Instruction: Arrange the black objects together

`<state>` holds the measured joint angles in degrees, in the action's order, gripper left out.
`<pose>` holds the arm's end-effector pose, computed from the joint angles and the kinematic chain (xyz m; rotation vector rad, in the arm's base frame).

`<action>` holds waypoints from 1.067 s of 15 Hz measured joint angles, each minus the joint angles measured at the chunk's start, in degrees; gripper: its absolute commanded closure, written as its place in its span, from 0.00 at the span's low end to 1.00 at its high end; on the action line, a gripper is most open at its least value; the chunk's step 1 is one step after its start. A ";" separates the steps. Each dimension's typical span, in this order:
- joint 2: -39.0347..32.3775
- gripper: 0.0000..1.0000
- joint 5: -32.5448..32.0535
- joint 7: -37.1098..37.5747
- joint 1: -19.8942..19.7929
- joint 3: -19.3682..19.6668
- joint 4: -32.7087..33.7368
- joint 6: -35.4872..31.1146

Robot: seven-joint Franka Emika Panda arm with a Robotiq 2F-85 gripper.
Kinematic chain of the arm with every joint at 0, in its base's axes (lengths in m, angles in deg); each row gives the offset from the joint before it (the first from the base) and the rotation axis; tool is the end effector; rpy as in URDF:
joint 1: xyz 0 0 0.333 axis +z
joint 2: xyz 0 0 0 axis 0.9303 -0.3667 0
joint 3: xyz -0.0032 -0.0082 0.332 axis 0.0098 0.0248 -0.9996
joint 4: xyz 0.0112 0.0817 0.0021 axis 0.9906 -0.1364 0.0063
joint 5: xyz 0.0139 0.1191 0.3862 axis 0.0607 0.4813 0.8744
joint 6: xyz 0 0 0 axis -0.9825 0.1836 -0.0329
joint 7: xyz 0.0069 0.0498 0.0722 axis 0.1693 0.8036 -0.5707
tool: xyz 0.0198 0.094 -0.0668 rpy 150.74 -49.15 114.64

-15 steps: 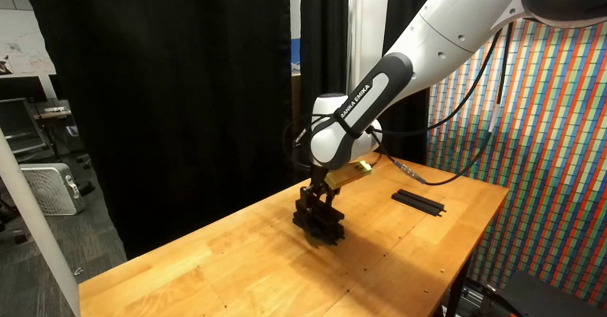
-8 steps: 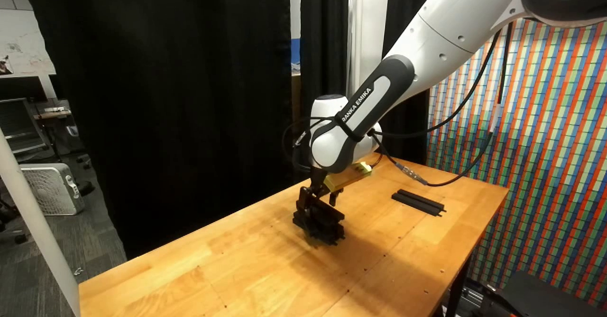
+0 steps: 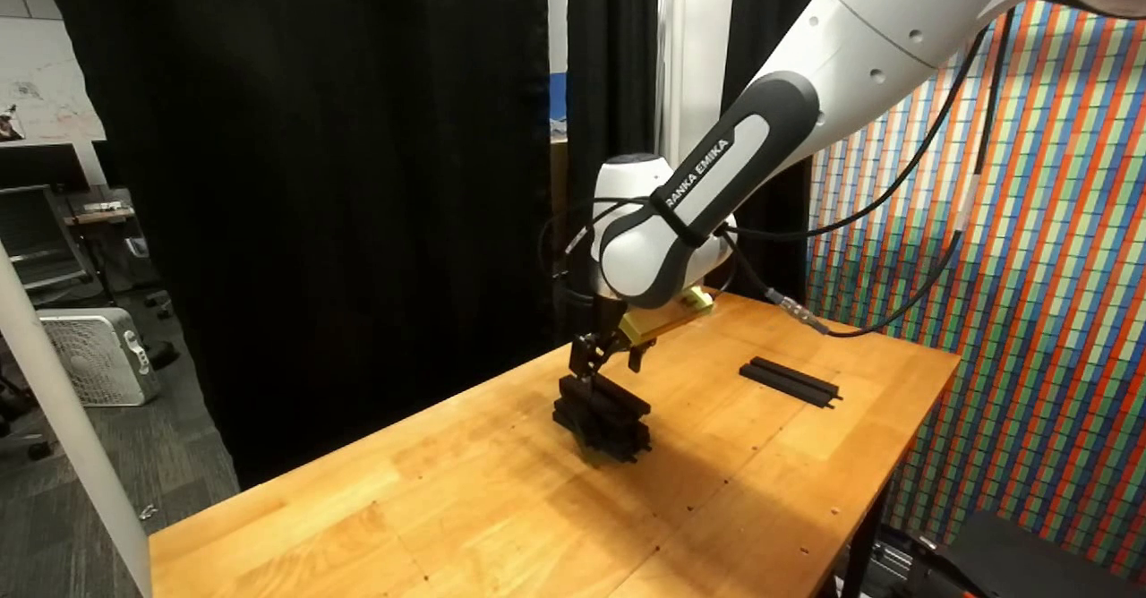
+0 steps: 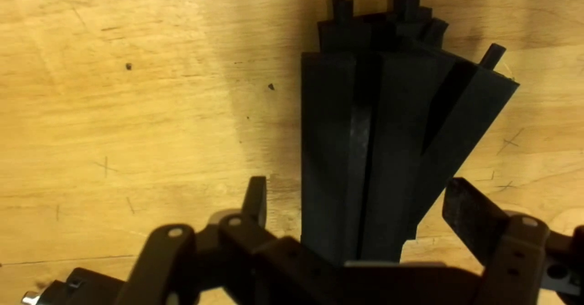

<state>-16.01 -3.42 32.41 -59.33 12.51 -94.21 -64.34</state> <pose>0.5799 0.1072 0.2869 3.0984 0.1025 0.2662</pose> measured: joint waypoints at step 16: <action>17.72 0.00 -1.93 -14.50 -15.40 8.87 -17.45 0.62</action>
<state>1.70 -5.35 17.91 -74.73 21.39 -111.67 -63.72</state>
